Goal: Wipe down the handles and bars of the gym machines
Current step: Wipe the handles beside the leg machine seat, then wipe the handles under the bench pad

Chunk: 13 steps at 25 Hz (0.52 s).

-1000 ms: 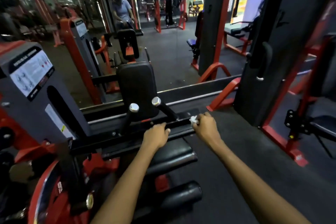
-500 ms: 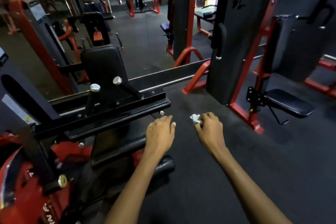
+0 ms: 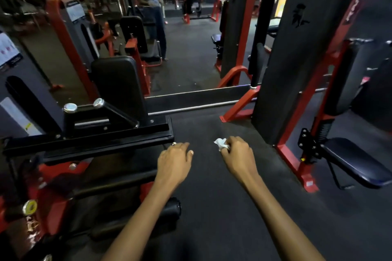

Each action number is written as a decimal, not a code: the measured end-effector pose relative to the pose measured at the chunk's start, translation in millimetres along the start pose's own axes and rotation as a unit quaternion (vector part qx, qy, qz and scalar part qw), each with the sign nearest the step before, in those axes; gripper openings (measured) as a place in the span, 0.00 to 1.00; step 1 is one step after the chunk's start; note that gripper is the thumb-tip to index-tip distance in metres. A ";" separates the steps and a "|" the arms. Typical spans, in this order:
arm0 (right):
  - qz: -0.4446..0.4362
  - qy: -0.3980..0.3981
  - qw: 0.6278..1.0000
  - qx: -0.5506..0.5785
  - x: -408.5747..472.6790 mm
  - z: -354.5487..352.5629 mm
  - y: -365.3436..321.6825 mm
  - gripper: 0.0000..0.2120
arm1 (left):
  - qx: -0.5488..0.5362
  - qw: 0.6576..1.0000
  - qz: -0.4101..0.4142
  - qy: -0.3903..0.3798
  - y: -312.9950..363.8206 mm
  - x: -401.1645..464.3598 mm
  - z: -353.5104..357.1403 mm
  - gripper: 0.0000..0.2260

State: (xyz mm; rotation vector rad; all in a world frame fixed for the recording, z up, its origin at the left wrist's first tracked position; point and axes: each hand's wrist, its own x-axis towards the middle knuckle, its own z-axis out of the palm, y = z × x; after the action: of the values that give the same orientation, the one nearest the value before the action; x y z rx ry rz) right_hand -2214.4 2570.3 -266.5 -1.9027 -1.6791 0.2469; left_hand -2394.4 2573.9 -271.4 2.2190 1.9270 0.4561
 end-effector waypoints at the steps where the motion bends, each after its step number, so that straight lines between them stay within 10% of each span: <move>1: -0.007 -0.011 1.000 -0.001 15.0 -1.4 10.1 0.07 | 0.001 1.000 -0.012 -0.001 9.3 7.8 6.5 0.18; 13: -0.093 -0.160 0.983 0.020 254.0 72.4 25.3 0.09 | -0.019 0.983 -0.178 0.041 2.8 204.9 50.3 0.16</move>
State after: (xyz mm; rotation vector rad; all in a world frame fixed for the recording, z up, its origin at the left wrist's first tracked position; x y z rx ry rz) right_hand -2181.2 2833.2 -279.0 -1.7318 -2.0319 0.5300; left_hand -2350.4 2779.0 -293.3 1.8006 2.2725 0.5273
